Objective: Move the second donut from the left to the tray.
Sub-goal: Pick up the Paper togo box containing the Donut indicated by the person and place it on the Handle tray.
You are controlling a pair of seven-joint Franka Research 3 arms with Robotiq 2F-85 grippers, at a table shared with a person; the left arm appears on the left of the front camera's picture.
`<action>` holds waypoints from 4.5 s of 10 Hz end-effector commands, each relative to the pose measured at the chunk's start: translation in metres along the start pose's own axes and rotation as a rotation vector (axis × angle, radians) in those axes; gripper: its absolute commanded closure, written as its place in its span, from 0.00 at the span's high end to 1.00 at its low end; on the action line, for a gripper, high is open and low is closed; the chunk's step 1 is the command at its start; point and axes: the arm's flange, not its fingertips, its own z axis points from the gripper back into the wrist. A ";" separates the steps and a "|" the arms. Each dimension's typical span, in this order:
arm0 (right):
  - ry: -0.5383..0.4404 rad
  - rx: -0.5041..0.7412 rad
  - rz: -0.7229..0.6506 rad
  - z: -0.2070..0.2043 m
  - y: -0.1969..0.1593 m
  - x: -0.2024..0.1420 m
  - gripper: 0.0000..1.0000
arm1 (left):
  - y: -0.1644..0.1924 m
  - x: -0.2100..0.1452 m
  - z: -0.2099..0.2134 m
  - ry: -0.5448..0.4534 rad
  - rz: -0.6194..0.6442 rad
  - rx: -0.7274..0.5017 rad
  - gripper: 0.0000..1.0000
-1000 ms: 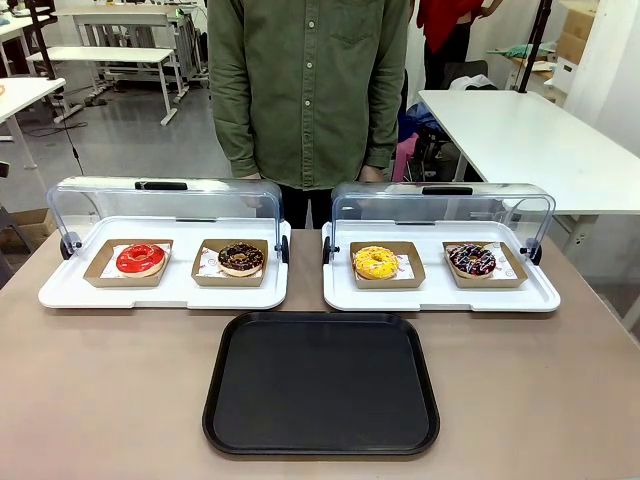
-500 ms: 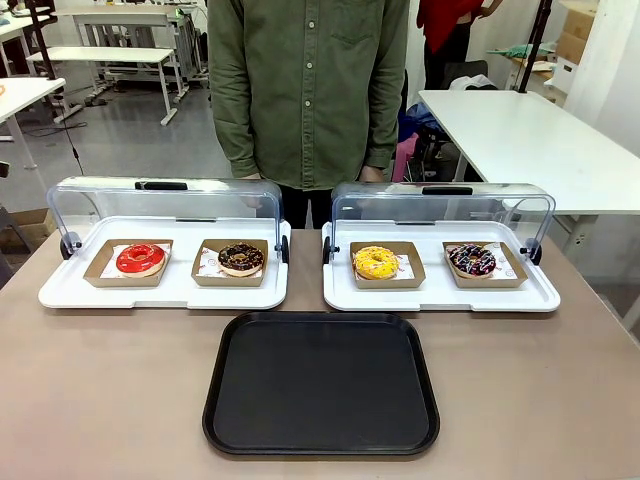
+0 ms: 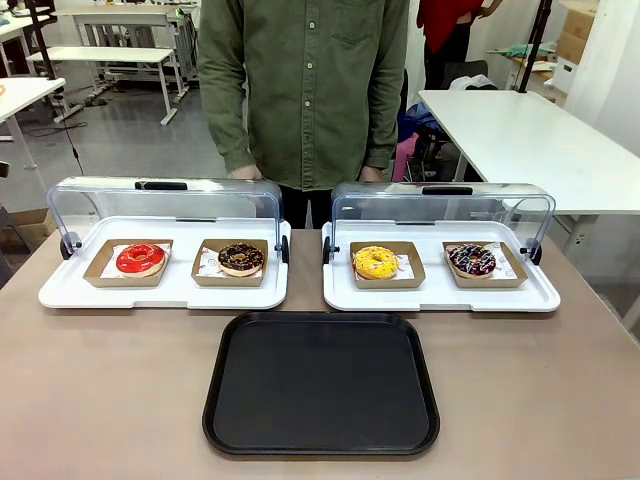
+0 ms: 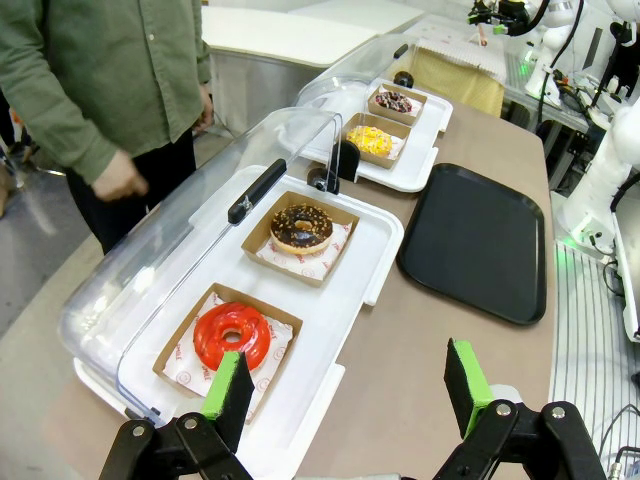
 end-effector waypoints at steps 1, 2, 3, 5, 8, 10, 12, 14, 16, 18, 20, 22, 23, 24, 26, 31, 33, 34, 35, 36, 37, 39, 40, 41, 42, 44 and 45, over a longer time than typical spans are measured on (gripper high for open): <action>-0.015 0.001 0.014 0.000 -0.001 0.002 1.00 | 0.000 0.001 0.001 -0.006 -0.002 -0.009 1.00; -0.015 0.001 0.014 0.000 -0.001 0.002 1.00 | 0.000 0.001 0.001 -0.006 -0.002 -0.009 1.00; -0.015 0.001 0.014 0.000 -0.001 0.002 1.00 | 0.000 0.001 0.001 -0.006 -0.002 -0.009 1.00; -0.015 0.001 0.014 0.000 -0.001 0.002 1.00 | 0.000 0.001 0.001 -0.006 -0.002 -0.009 1.00; -0.015 0.001 0.014 0.000 -0.001 0.002 1.00 | 0.000 0.001 0.001 -0.006 -0.002 -0.009 1.00; -0.015 0.001 0.014 0.000 -0.001 0.002 1.00 | 0.000 0.001 0.001 -0.006 -0.002 -0.009 1.00; -0.015 0.001 0.014 0.000 -0.001 0.002 1.00 | 0.000 0.001 0.001 -0.006 -0.002 -0.009 1.00; -0.015 0.001 0.014 0.000 -0.001 0.002 1.00 | 0.000 0.001 0.001 -0.006 -0.002 -0.009 1.00; -0.015 0.001 0.014 0.000 -0.001 0.002 1.00 | 0.000 0.001 0.001 -0.006 -0.002 -0.009 1.00; -0.015 0.001 0.014 0.000 -0.001 0.002 1.00 | 0.000 0.001 0.001 -0.006 -0.002 -0.009 1.00; -0.015 0.001 0.014 0.000 -0.001 0.002 1.00 | 0.000 0.001 0.001 -0.006 -0.002 -0.009 1.00; -0.015 0.001 0.014 0.000 -0.001 0.002 1.00 | 0.000 0.001 0.001 -0.006 -0.002 -0.009 1.00; -0.015 0.001 0.014 0.000 -0.001 0.002 1.00 | 0.000 0.000 0.000 0.000 0.000 0.000 1.00; -0.015 0.001 0.014 0.000 -0.001 0.002 1.00 | -0.001 0.019 -0.009 0.063 -0.065 -0.004 1.00; -0.015 0.001 0.014 0.000 -0.001 0.002 1.00 | -0.006 0.065 -0.036 0.201 -0.171 -0.019 1.00; -0.015 0.001 0.014 0.000 -0.001 0.002 1.00 | -0.045 0.129 -0.158 0.558 -0.436 -0.079 1.00; -0.015 0.001 0.014 0.000 -0.001 0.002 1.00 | -0.065 0.127 -0.208 0.624 -0.479 -0.067 1.00; -0.015 0.001 0.014 0.000 -0.001 0.002 1.00 | -0.073 0.123 -0.227 0.651 -0.491 -0.061 1.00; -0.015 0.001 0.014 0.000 -0.001 0.002 1.00 | -0.077 0.116 -0.247 0.677 -0.513 -0.055 1.00; -0.015 0.001 0.014 0.000 -0.001 0.002 1.00 | -0.078 0.105 -0.269 0.707 -0.535 -0.048 1.00; -0.015 0.001 0.014 0.000 -0.001 0.002 1.00 | -0.074 0.091 -0.297 0.761 -0.568 -0.032 1.00; -0.015 0.001 0.014 0.000 -0.001 0.002 1.00 | -0.067 0.068 -0.334 0.847 -0.615 -0.012 1.00; -0.015 0.001 0.014 0.000 -0.001 0.002 1.00 | -0.063 0.059 -0.345 0.873 -0.614 -0.016 1.00; -0.015 0.001 0.014 0.000 -0.001 0.002 1.00 | -0.061 0.053 -0.351 0.882 -0.597 -0.011 1.00; -0.015 0.001 0.014 0.000 -0.001 0.002 1.00 | -0.059 0.054 -0.349 0.861 -0.588 0.004 1.00; -0.015 0.001 0.014 0.000 -0.001 0.002 1.00 | -0.062 0.048 -0.350 0.852 -0.623 -0.041 1.00; -0.015 0.001 0.014 0.000 -0.001 0.002 1.00 | -0.062 0.048 -0.350 0.852 -0.623 -0.041 1.00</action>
